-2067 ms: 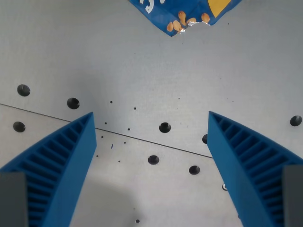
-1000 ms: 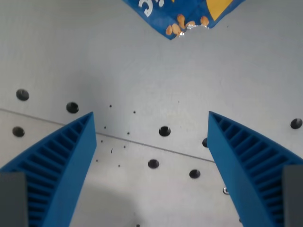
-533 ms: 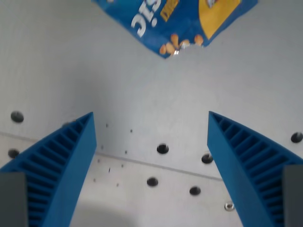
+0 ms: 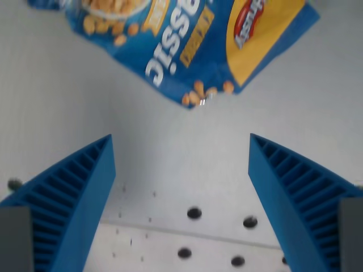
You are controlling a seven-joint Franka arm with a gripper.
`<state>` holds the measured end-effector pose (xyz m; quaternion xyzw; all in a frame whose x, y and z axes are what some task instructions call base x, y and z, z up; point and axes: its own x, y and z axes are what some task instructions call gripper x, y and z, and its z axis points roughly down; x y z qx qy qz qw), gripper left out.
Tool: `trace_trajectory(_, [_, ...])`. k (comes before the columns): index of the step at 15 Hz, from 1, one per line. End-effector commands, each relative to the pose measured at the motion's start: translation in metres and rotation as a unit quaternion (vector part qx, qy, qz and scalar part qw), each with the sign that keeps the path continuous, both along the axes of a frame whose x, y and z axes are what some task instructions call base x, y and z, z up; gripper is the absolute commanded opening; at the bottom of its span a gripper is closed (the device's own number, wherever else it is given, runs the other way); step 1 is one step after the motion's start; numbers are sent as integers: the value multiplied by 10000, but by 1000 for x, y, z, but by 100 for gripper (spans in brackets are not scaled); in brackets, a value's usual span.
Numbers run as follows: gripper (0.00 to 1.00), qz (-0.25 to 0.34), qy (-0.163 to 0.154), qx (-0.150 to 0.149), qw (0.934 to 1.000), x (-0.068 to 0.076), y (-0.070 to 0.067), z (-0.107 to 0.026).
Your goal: Move above the blue bag
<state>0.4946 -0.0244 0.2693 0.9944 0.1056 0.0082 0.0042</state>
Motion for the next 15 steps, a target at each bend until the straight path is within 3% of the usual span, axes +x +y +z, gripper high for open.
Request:
trace_trajectory(1, [100,-570,37,70,9983,17,3,-6])
trace_trajectory(15, [100,-946,-40,51,9955,75,5,-52])
